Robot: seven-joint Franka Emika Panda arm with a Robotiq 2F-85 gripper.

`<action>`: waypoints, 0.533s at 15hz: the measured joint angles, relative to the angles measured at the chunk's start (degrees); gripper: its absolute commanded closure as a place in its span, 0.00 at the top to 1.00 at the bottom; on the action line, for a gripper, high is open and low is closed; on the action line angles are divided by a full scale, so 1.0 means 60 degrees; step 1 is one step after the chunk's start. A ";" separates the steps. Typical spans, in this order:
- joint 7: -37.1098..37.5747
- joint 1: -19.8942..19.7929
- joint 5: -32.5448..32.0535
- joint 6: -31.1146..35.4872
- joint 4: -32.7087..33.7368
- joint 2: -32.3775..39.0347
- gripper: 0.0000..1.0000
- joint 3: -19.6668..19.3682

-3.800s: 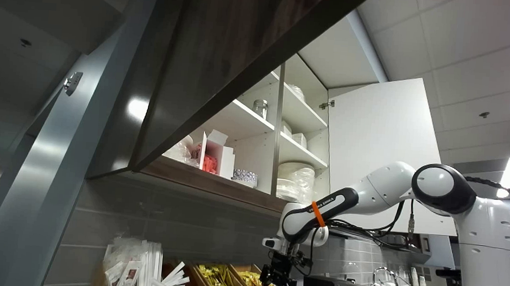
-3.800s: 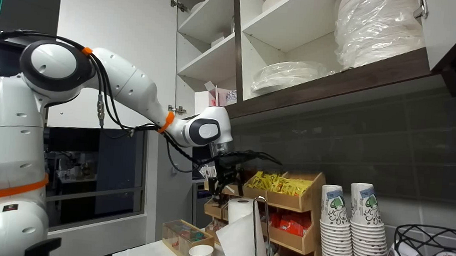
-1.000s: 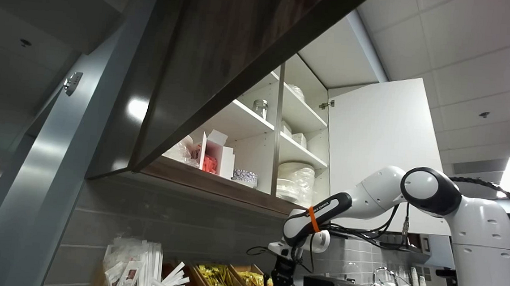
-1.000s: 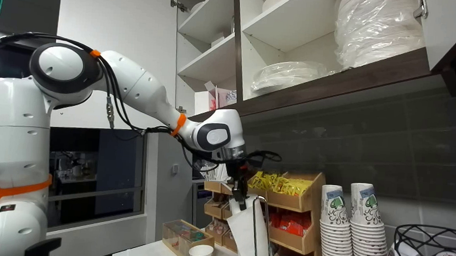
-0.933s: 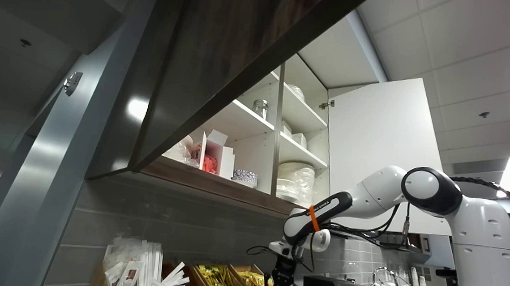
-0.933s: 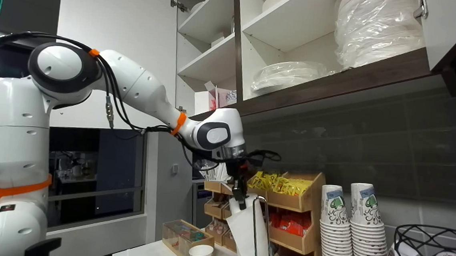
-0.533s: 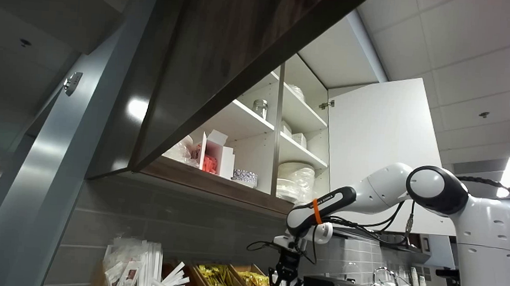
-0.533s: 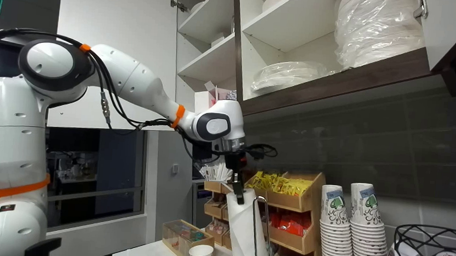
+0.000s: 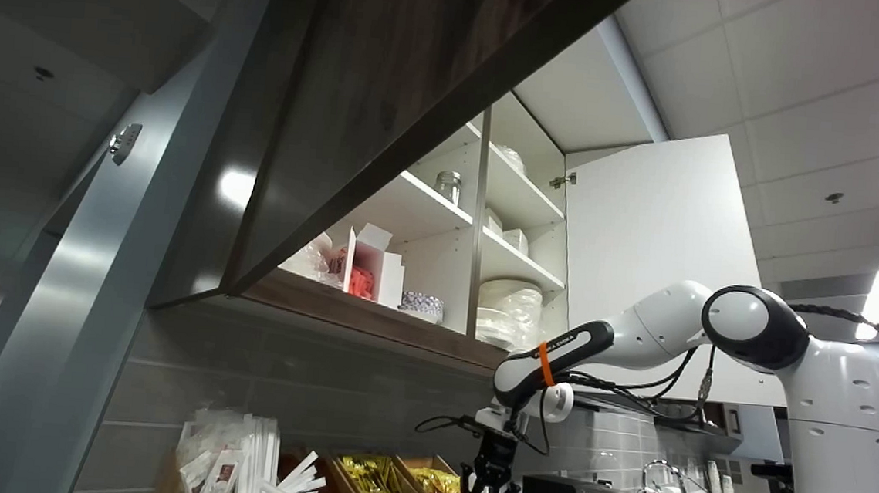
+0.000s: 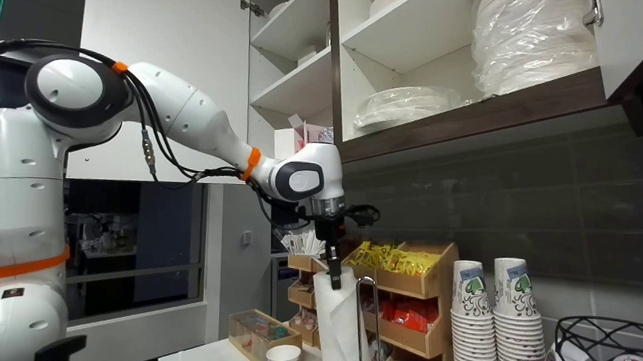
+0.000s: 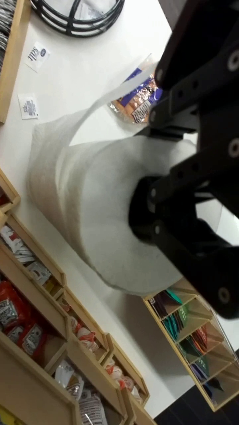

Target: Turn the paper towel to the left

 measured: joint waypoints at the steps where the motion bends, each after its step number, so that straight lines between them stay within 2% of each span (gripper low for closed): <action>1: 0.0111 0.0549 -0.0059 0.0000 -0.0019 -0.0016 0.06 -0.0275; 5: 0.0101 0.2008 -0.0237 0.0002 -0.0125 -0.0027 0.06 -0.0963; 8: 0.0101 0.2817 -0.0578 0.0137 -0.0275 -0.0048 0.06 -0.1624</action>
